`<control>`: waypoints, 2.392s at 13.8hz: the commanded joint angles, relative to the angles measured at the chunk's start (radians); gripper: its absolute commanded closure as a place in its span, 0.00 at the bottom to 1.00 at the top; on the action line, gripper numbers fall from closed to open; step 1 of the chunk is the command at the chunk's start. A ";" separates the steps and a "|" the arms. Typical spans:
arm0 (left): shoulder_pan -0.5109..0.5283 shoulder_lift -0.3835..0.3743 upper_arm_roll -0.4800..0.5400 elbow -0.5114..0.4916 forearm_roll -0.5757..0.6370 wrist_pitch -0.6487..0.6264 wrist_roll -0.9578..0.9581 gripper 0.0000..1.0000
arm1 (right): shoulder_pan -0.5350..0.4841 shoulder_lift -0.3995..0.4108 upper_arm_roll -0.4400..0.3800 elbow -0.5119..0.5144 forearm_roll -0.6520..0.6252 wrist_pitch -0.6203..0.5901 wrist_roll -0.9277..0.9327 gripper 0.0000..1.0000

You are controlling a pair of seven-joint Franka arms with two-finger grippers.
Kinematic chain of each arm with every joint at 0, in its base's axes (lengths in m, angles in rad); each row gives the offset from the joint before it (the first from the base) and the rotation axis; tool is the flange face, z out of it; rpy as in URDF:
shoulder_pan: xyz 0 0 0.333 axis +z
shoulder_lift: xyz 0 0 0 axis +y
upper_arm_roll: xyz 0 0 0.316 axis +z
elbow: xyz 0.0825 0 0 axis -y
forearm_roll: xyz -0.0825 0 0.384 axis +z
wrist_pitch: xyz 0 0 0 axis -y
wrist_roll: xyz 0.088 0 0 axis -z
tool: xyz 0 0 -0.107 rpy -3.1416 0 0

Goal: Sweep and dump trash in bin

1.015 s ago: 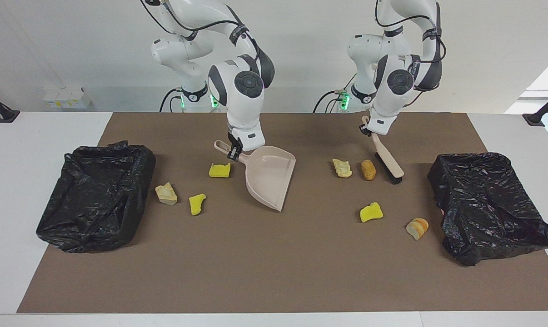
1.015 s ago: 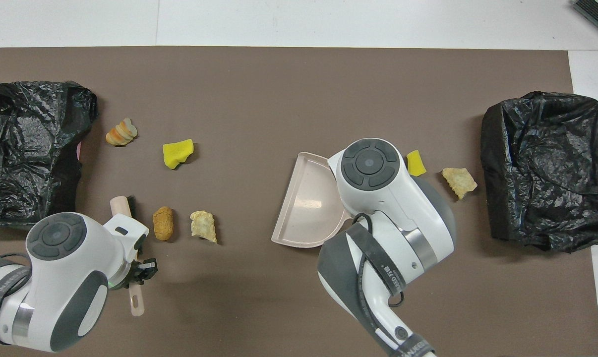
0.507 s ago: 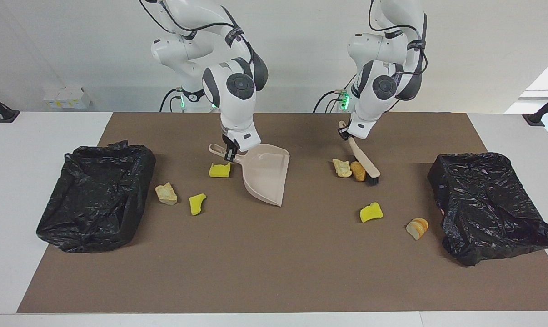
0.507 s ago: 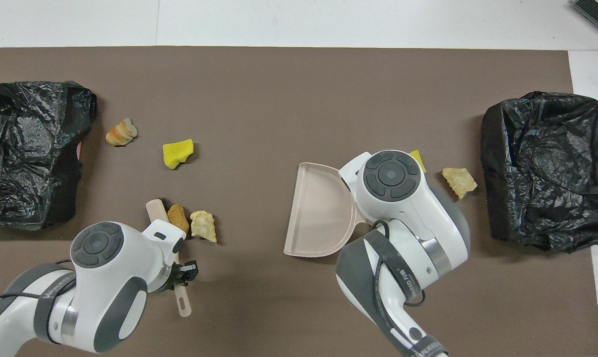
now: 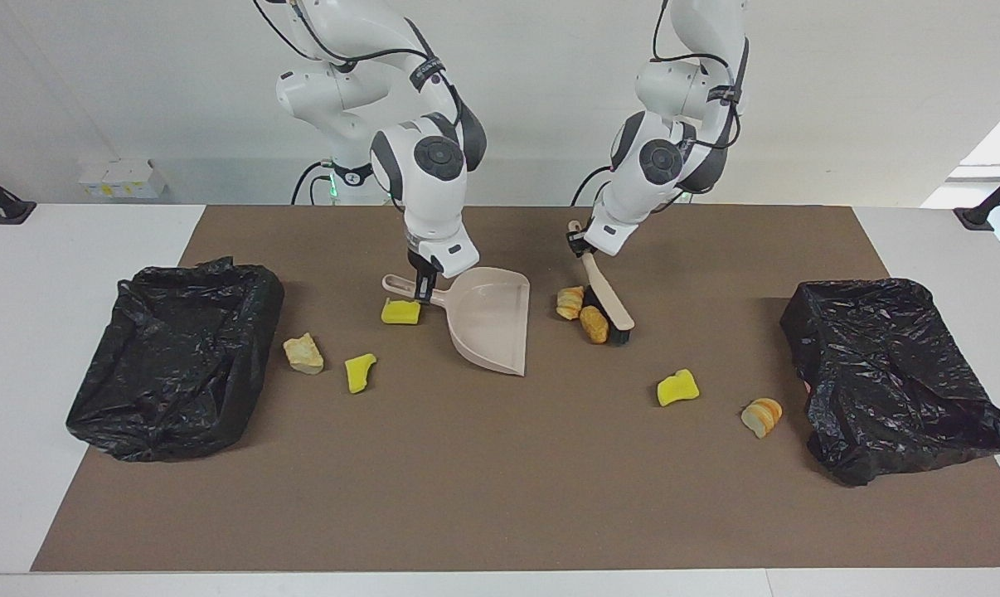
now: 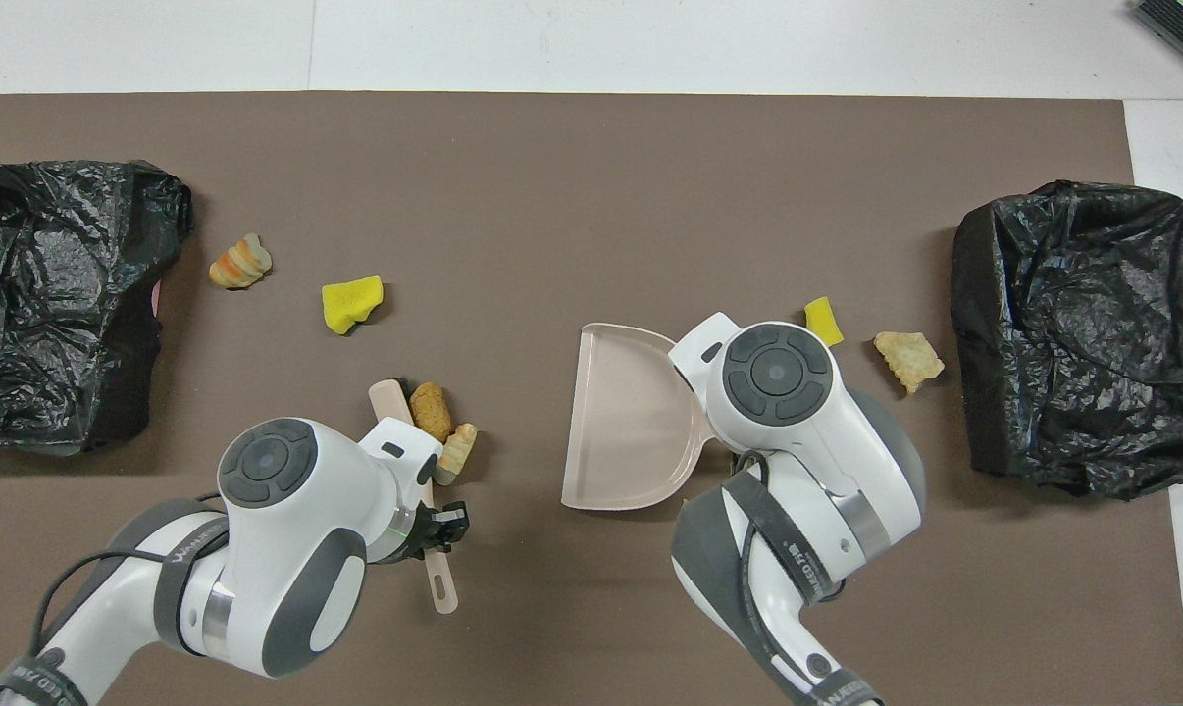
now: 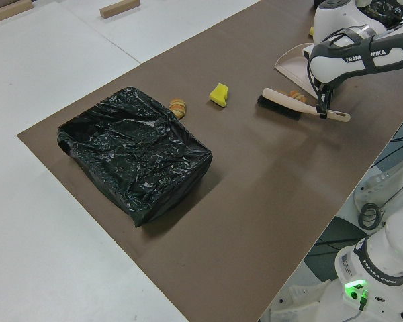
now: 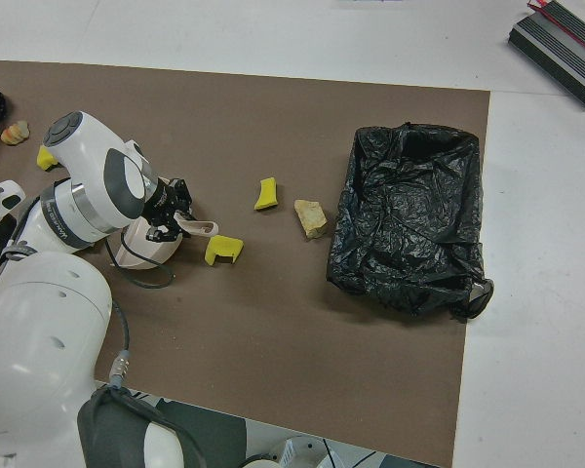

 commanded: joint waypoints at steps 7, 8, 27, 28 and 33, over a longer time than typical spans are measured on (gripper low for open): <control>-0.032 0.103 -0.124 0.191 -0.105 0.004 -0.017 1.00 | 0.023 0.030 0.006 -0.021 -0.021 0.079 -0.015 1.00; -0.024 0.111 -0.123 0.220 -0.102 -0.011 -0.017 1.00 | 0.023 0.030 0.006 -0.021 -0.020 0.078 -0.013 1.00; 0.586 0.439 -0.118 0.788 0.417 -0.412 0.313 1.00 | 0.023 0.035 0.006 -0.016 -0.020 0.075 0.010 1.00; 0.617 0.446 -0.117 0.791 0.436 -0.410 0.345 1.00 | 0.023 0.035 0.006 -0.016 -0.020 0.075 0.010 1.00; 0.697 0.475 -0.117 0.782 0.471 -0.407 0.451 1.00 | 0.025 0.033 0.006 -0.016 -0.020 0.073 0.024 1.00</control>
